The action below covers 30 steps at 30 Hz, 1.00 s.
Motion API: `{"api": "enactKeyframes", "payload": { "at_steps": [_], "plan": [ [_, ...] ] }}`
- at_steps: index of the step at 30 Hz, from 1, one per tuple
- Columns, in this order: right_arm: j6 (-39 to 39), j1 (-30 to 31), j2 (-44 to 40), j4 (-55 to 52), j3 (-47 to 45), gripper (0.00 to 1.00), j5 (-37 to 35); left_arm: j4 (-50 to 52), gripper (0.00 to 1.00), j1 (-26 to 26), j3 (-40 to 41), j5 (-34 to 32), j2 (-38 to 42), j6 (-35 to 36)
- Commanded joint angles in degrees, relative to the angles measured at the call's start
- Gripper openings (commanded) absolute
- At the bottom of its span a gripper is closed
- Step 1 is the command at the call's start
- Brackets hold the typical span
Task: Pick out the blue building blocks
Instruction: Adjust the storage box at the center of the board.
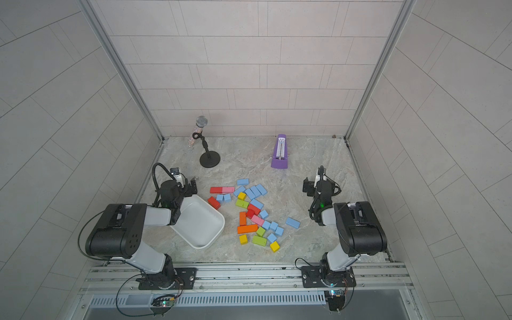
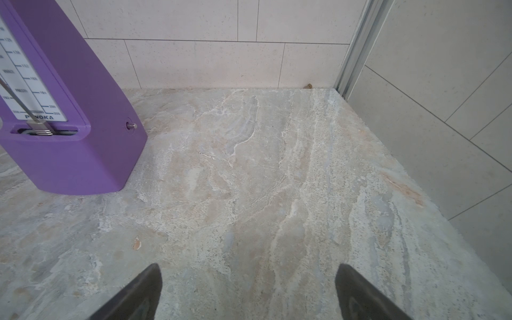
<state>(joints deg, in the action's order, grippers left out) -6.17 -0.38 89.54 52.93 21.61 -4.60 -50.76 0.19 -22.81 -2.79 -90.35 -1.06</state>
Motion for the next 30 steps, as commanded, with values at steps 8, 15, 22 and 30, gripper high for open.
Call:
{"api": "enactKeyframes", "payload": {
  "at_steps": [8, 15, 22, 30],
  "plan": [
    [0.8, 0.0, 0.1, 0.9, -0.3, 0.99, -0.5, -1.2, 1.00, -0.1, 0.0, -0.1, -0.1, 0.0],
    [2.9, 1.2, -2.1, -0.5, -0.4, 1.00, 0.9, -1.4, 1.00, -0.4, 0.1, -0.1, 0.1, 0.2],
    [5.3, 7.5, -14.4, -23.7, 5.6, 1.00, -2.7, 5.0, 1.00, -0.2, -1.4, 0.8, 4.6, -0.1],
    [-1.0, 18.4, -18.8, -52.2, 20.8, 0.99, 0.9, 38.8, 1.00, 0.2, -12.4, 8.1, 15.0, 2.2]
  ]
}}
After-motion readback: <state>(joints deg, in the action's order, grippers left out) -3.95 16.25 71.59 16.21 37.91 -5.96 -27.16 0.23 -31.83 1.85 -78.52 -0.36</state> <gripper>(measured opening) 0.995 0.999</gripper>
